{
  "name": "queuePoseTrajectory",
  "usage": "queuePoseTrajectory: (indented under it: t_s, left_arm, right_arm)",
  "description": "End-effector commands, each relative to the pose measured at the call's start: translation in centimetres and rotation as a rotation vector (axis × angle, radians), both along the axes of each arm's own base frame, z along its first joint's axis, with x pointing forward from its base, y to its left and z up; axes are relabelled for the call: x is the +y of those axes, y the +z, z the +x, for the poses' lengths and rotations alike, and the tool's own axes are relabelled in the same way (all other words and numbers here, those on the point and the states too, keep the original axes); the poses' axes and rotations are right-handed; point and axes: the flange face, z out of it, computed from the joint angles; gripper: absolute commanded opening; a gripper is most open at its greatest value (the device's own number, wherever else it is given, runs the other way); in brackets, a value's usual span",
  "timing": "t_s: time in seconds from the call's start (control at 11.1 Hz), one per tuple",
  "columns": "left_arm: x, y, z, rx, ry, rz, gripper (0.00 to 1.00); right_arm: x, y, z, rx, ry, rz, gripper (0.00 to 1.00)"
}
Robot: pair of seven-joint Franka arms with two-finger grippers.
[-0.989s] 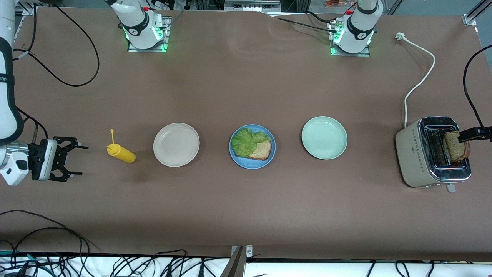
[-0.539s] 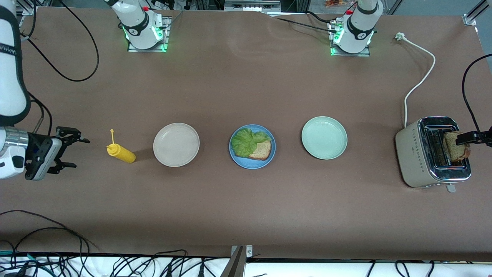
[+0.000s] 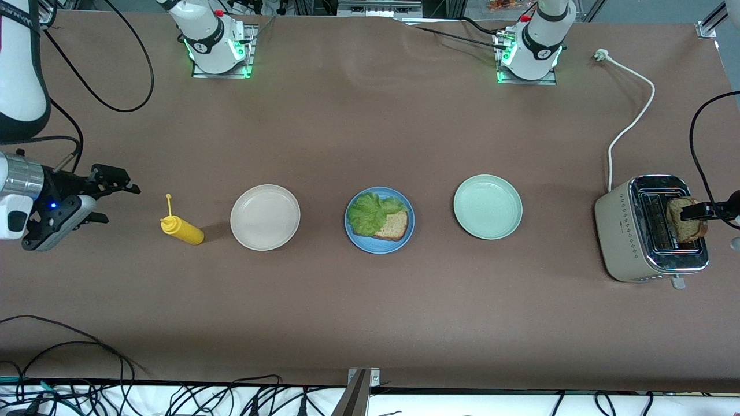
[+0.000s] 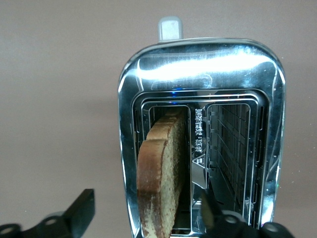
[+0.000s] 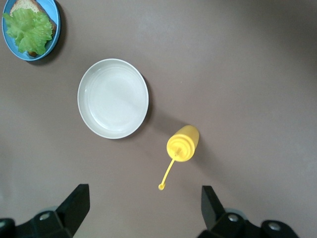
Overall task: Make sandwich in blue plate with both arms
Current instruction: 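Withdraw the right gripper while the left gripper grasps the toast slice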
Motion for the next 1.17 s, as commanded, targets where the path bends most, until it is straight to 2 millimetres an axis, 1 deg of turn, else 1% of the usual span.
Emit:
queuePoseTrajectory:
  t_s: [0.0,0.09,0.18,0.27,0.36,0.45,0.54,0.63,0.72,0.81,0.99,1.08]
  left_arm:
    - [0.0,-0.1,0.2,0.005,-0.032,0.02,0.44]
    - [-0.1,-0.1,0.2,0.007,-0.034,0.02,0.26]
    - [-0.2,-0.1,0.2,0.01,-0.035,0.019,0.09]
    - [-0.4,-0.1,0.3,0.009,-0.036,0.019,0.0]
    - [-0.4,0.2,0.4,0.005,-0.038,0.02,0.0]
    - [-0.4,0.5,0.4,-0.001,-0.035,0.022,0.0]
    - [-0.5,0.8,0.4,-0.004,-0.035,0.023,0.0]
    - [-0.5,1.5,0.5,-0.018,-0.034,0.022,0.0]
    - [-0.7,2.5,0.9,-0.035,-0.036,0.024,0.0]
    - [-0.9,3.5,1.2,-0.039,-0.038,0.023,0.0]
    - [-1.3,4.7,1.4,-0.069,-0.028,-0.007,0.0]
    - [-1.6,6.0,1.3,-0.097,-0.022,-0.024,0.0]
  right_arm:
    - [-0.3,2.8,-1.4,0.009,-0.068,-0.032,1.0]
    - [-0.4,3.8,-1.9,0.004,-0.11,-0.042,1.0]
    - [0.3,4.0,-2.4,0.042,-0.145,-0.051,1.0]
    - [0.8,5.3,-3.1,0.048,-0.185,-0.068,1.0]
    - [2.0,6.6,-3.9,0.045,-0.236,-0.085,1.0]
    - [2.6,7.5,-5.0,0.049,-0.285,-0.11,1.0]
    - [3.6,8.2,-6.4,0.055,-0.326,-0.131,1.0]
    - [4.1,8.7,-7.9,0.062,-0.369,-0.148,1.0]
    - [5.2,9.2,-9.1,0.056,-0.363,-0.158,1.0]
    - [5.3,9.5,-9.7,0.048,-0.398,-0.172,1.0]
    - [4.5,9.9,-10.4,0.065,-0.462,-0.181,1.0]
    - [2.5,10.0,-10.5,0.078,-0.509,-0.186,1.0]
